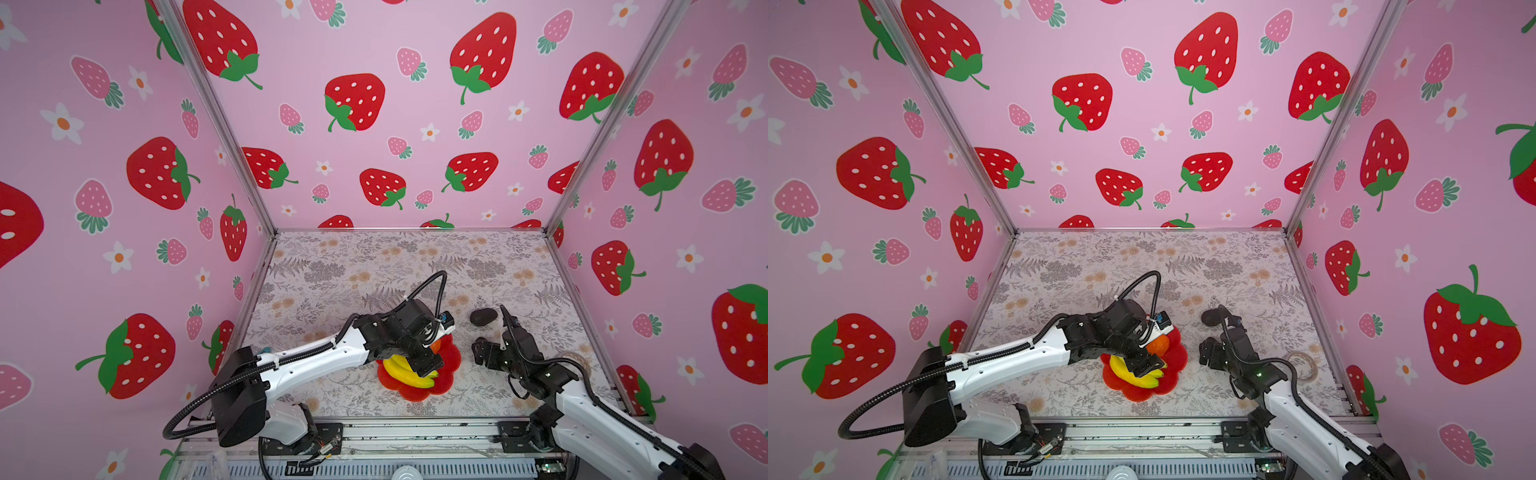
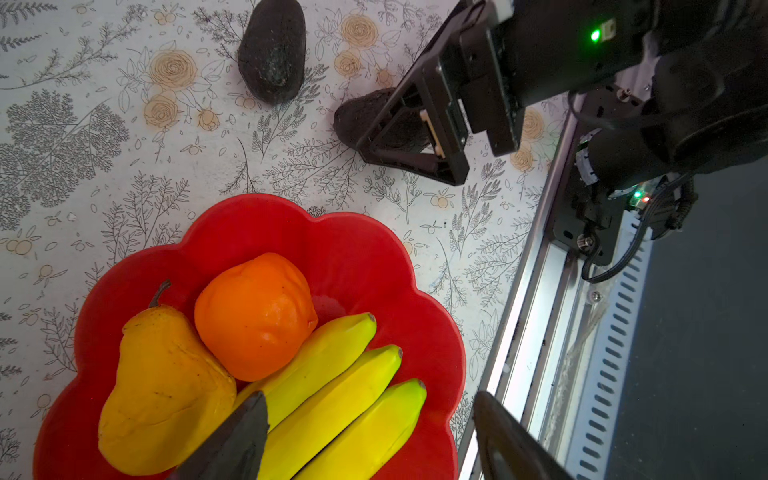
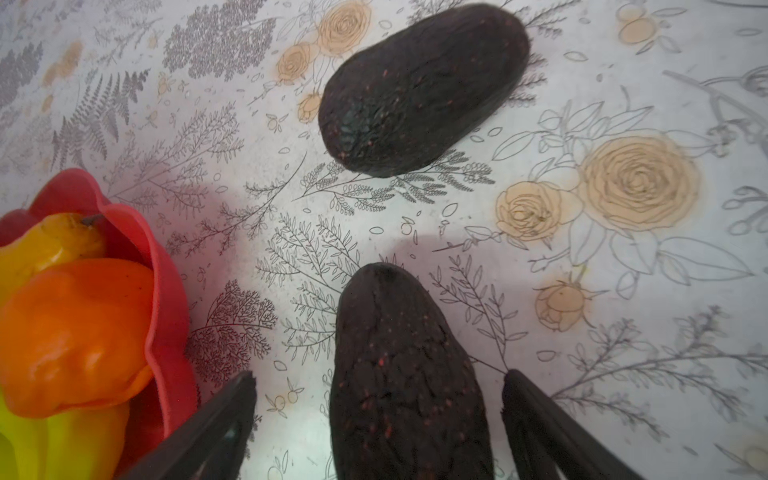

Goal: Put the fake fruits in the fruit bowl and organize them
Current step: 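Grasp the nearer dark avocado with the right gripper, then lower the avocado into the bowl beside the orange and open the right gripper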

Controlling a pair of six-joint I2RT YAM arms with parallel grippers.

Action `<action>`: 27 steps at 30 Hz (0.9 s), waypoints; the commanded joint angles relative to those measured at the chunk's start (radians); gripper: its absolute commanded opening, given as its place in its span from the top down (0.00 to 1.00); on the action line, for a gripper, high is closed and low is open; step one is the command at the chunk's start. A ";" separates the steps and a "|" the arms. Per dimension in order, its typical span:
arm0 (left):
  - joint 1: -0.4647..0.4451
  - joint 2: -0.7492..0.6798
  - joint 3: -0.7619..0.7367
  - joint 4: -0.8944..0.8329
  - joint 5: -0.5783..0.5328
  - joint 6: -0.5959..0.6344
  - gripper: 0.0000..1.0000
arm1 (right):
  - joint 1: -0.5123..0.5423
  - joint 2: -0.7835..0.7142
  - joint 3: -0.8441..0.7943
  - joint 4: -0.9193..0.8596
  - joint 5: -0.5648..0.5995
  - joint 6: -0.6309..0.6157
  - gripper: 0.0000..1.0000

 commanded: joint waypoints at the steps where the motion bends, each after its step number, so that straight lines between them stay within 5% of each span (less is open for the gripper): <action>1: 0.007 -0.009 -0.001 0.012 0.022 0.009 0.20 | 0.001 0.047 -0.003 0.035 -0.040 -0.022 0.16; 8: 0.013 -0.040 0.002 -0.014 0.041 0.011 0.19 | 0.004 0.124 0.012 0.062 -0.029 -0.018 0.64; 17: 0.013 -0.119 -0.021 -0.033 0.036 -0.007 0.09 | 0.019 -0.085 0.011 0.072 -0.086 -0.098 0.68; 18: 0.012 -0.122 -0.022 -0.040 0.034 -0.008 0.02 | 0.028 -0.114 0.012 0.077 -0.105 -0.108 0.68; 27: 0.012 -0.200 -0.050 -0.109 -0.024 -0.034 0.01 | 0.242 -0.226 0.012 0.122 -0.159 -0.094 0.68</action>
